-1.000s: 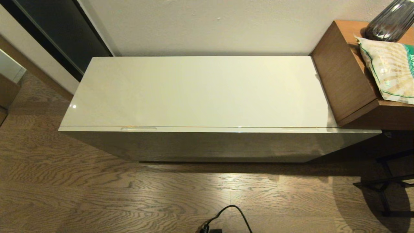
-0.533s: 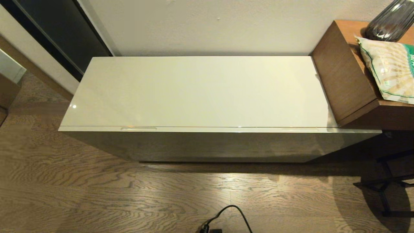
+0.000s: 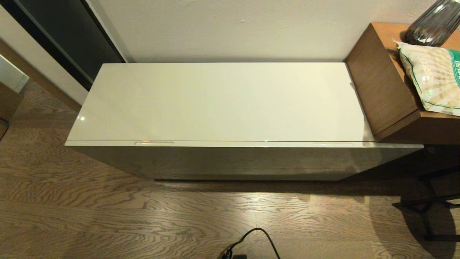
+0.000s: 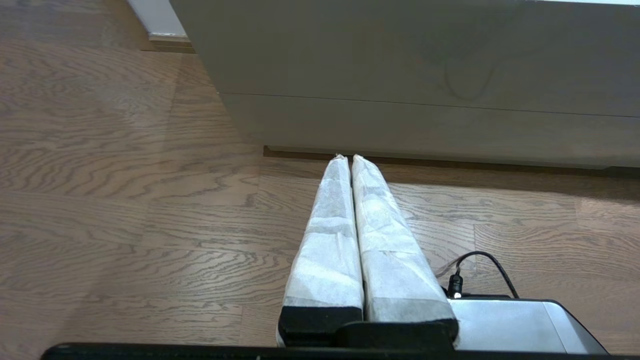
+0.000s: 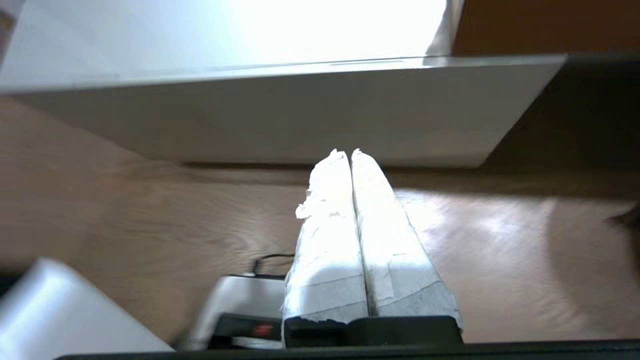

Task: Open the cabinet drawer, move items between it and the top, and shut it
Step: Open the drawer

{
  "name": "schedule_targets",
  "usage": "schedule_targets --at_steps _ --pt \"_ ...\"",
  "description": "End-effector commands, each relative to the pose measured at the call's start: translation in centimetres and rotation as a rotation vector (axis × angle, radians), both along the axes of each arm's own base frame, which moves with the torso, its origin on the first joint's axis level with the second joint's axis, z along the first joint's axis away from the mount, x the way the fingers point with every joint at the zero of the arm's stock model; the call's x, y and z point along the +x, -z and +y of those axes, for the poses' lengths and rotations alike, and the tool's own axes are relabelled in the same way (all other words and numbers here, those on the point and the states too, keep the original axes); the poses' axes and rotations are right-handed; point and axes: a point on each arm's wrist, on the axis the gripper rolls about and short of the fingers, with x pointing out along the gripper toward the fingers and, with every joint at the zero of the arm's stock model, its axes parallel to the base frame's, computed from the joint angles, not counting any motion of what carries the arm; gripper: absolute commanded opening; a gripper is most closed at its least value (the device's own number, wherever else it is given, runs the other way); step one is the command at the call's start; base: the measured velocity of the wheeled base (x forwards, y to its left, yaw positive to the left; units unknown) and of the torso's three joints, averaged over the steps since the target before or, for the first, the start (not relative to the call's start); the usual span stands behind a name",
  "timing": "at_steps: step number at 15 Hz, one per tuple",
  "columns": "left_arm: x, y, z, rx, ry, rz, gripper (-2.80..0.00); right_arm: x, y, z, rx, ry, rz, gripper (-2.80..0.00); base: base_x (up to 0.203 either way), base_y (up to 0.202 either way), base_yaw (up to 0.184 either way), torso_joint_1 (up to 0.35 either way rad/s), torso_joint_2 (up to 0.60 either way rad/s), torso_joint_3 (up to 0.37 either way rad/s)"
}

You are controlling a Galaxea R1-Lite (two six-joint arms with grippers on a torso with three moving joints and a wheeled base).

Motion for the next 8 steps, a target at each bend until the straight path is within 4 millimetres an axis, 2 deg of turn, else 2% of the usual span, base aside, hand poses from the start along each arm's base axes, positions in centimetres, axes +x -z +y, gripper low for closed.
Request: schedule_targets --at_steps 1,4,8 --pt "0.0 0.0 0.0 0.000 0.000 -0.001 -2.80 8.6 -2.0 -0.1 0.041 0.012 0.238 -2.80 0.000 0.000 0.000 0.000 0.00 0.000" --pt "0.0 0.0 0.0 0.000 0.000 -0.001 -2.80 18.2 0.3 -0.2 0.063 0.043 0.356 -2.80 0.000 0.000 0.000 0.000 0.00 0.000" --pt "0.0 0.0 0.0 0.000 0.000 -0.003 -2.80 29.4 6.0 0.8 0.066 0.114 0.449 -2.80 0.000 0.000 0.000 0.000 0.00 0.000"
